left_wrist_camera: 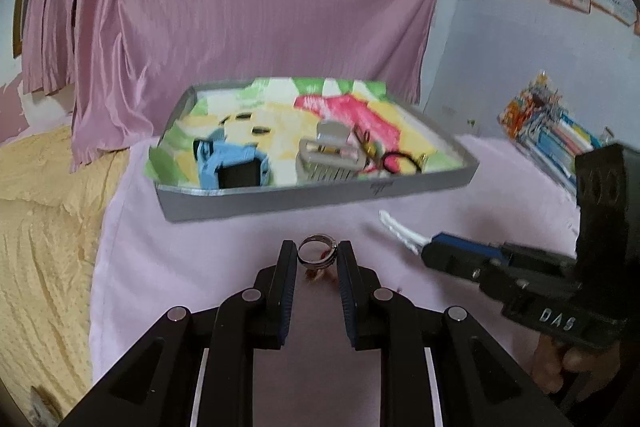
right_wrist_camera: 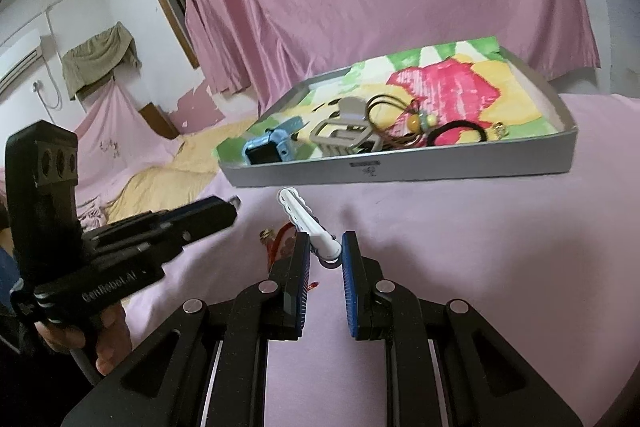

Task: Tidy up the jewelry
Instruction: 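Lift and carry the white keychain into the tray with both grippers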

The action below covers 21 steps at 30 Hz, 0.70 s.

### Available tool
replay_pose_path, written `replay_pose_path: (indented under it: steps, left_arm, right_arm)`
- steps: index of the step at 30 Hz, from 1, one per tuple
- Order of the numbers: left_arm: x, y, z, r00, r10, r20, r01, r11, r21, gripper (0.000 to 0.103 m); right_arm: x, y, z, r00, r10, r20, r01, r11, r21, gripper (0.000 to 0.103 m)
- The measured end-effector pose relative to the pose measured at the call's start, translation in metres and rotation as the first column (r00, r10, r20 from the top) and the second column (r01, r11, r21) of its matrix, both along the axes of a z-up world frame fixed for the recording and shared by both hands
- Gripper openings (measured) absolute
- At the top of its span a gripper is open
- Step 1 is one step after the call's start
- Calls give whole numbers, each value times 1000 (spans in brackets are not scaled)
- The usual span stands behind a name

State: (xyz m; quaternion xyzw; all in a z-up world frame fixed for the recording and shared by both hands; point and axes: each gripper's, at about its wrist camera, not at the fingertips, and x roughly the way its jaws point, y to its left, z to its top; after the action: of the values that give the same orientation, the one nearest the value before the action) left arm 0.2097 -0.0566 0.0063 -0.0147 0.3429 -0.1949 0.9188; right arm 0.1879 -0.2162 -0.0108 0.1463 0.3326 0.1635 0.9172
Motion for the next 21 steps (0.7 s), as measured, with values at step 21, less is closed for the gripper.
replay_pose_path:
  steps: [21]
  left_arm:
    - [64,-39,32,996,56,69,-53,997,-52,19]
  right_arm:
    - [46,-61,46,985,-131,117,143,984,-104,14]
